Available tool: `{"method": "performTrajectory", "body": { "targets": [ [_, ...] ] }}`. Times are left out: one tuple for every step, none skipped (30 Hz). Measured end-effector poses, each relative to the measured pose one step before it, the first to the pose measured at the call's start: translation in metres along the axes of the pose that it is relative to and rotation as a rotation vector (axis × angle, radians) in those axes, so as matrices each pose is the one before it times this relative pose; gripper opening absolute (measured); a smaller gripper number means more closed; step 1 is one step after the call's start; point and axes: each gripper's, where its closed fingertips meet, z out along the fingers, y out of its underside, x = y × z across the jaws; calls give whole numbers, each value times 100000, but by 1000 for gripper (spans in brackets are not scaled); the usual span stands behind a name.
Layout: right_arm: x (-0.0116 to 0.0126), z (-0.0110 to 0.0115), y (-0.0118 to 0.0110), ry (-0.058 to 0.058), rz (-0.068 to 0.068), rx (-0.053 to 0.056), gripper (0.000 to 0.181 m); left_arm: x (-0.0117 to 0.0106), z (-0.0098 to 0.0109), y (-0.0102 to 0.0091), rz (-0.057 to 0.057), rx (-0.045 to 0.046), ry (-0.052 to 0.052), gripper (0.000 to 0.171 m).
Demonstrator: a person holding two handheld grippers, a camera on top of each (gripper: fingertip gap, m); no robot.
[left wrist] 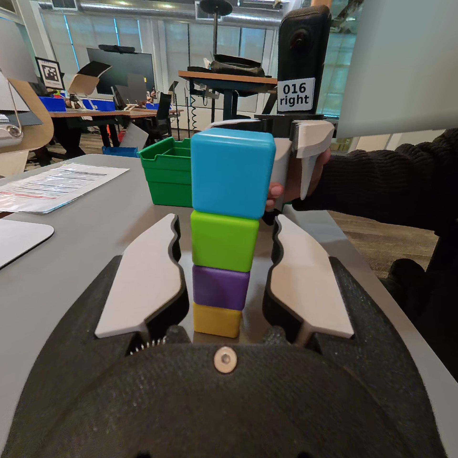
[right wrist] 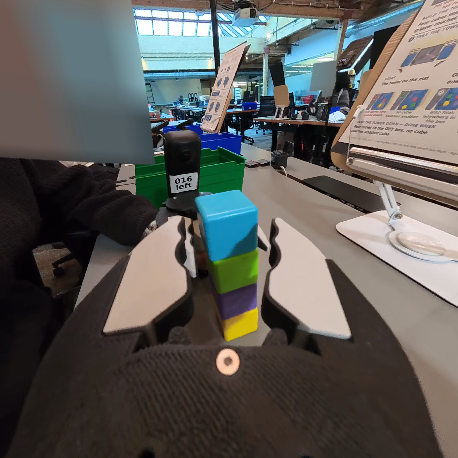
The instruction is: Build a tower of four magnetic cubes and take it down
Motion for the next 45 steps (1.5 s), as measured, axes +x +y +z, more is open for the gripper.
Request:
{"method": "performTrajectory", "body": {
  "targets": [
    [7,98,-30,-867,113,480,66,-79,-46,-10,-646,157,-85,71],
    [18,117,53,-780,75,152,65,-26,-33,-10,-399,36,72,71],
    [7,135,119,-753,59,-116,65,5,-10,16,-155,-142,171,70],
    [-3,138,162,-744,40,-282,65,15,0,25,22,-193,129,70],
    [11,132,180,-525,-42,-339,65,51,19,23,137,-235,303,69],
    [26,119,156,-333,-139,-300,65,88,14,33,182,-303,505,67],
    [-11,114,88,-391,-164,-73,64,109,14,32,208,-299,680,61],
    [-33,111,22,-585,-204,201,63,46,18,18,45,-137,388,55],
    [-77,108,-19,-835,-280,371,61,-97,38,62,-447,-524,-382,50],
    [-77,118,-40,-793,-341,462,57,67,50,102,-558,-934,1035,50],
    [-25,126,-30,-398,-415,391,53,13,17,79,-659,-693,621,50],
    [91,138,18,359,-482,180,51,27,2,5,-384,-21,599,50],
    [17,92,1,-142,-505,231,51,5,-25,16,-341,-103,395,50],
    [1,44,0,-292,-14,72,51,5,-37,-11,-306,119,292,50],
    [13,0,5,-155,165,-50,51,-11,-8,-3,-111,8,17,50],
    [-5,-45,8,23,-155,15,51,19,18,32,34,-246,128,50],
    [11,-61,1,286,-318,75,51,13,34,32,82,-321,55,51],
    [13,-27,2,464,-290,153,50,10,25,23,86,-167,-22,51],
    [27,-1,-10,695,-368,99,50,3,-2,3,-1,-25,22,51],
    [50,13,-6,972,-796,-79,50,-12,-14,9,-69,-83,33,51],
    [68,24,-9,1111,-999,-138,50,-37,-6,9,27,-78,-159,51],
    [82,26,-20,1195,-999,-225,50,-25,-18,2,283,-67,-268,50],
    [212,1,-76,2199,-1582,-128,50,-108,-14,2,203,-89,-784,50],
    [308,-30,-120,3147,-2851,-254,50,-203,-18,17,62,-132,-1474,50],
    [351,-76,-117,3427,-3477,-614,50,-177,-40,-22,139,68,-976,50],
    [304,-106,-217,2791,-2525,-306,49,20,-48,-21,-52,228,391,49],
    [219,-176,-521,1542,-375,1424,49,172,-16,27,55,-209,1352,49],
    [225,-242,-729,978,1479,2430,49,206,33,75,710,-669,1170,49],
    [266,-262,-742,923,1867,2323,49,136,65,45,1276,-524,-34,49],
    [265,-291,-728,1033,1250,1994,49,-9,58,34,1216,-310,-1119,49],
    [288,-289,-692,1442,624,1317,49,7,16,3,782,-35,-600,49],
    [305,-306,-683,1787,-27,654,49,-12,-2,-10,-17,74,-50,49],
    [324,-338,-714,1979,-675,142,49,9,-21,-11,-407,132,497,49],
    [466,-373,-694,2696,-1087,-768,49,16,-14,-21,-312,137,434,49],
    [631,-442,-633,3120,-1727,-1969,49,7,3,1,-137,57,203,49],
    [803,-532,-564,3438,-2461,-2838,49,-3,-2,4,14,-33,-13,49],
    [1100,-631,-481,4458,-3022,-3521,50,4,-6,-10,70,12,-104,49],
    [1423,-736,-291,5518,-3278,-4425,50,0,-18,-7,15,138,2,49],
    [1659,-799,-20,6003,-3765,-5273,49,7,-27,-31,-191,232,155,49],
    [1880,-800,292,6559,-3949,-5839,49,-13,-32,-6,-536,92,200,49],
    [2028,-715,645,6749,-3072,-6177,49,-25,-19,12,-723,-3,285,50],
    [2021,-491,1093,5765,-1884,-7158,49,-51,-2,15,-922,-134,199,50],
    [1962,-159,1534,4973,-1324,-8161,49,-76,-8,27,-1305,-189,122,51],
    [1778,255,1863,3651,-793,-8987,49,-103,-18,32,-1587,-116,-14,54],
    [1371,694,2221,813,-827,-10679,49,-116,-22,19,-1725,25,-71,57]
  ]
}}
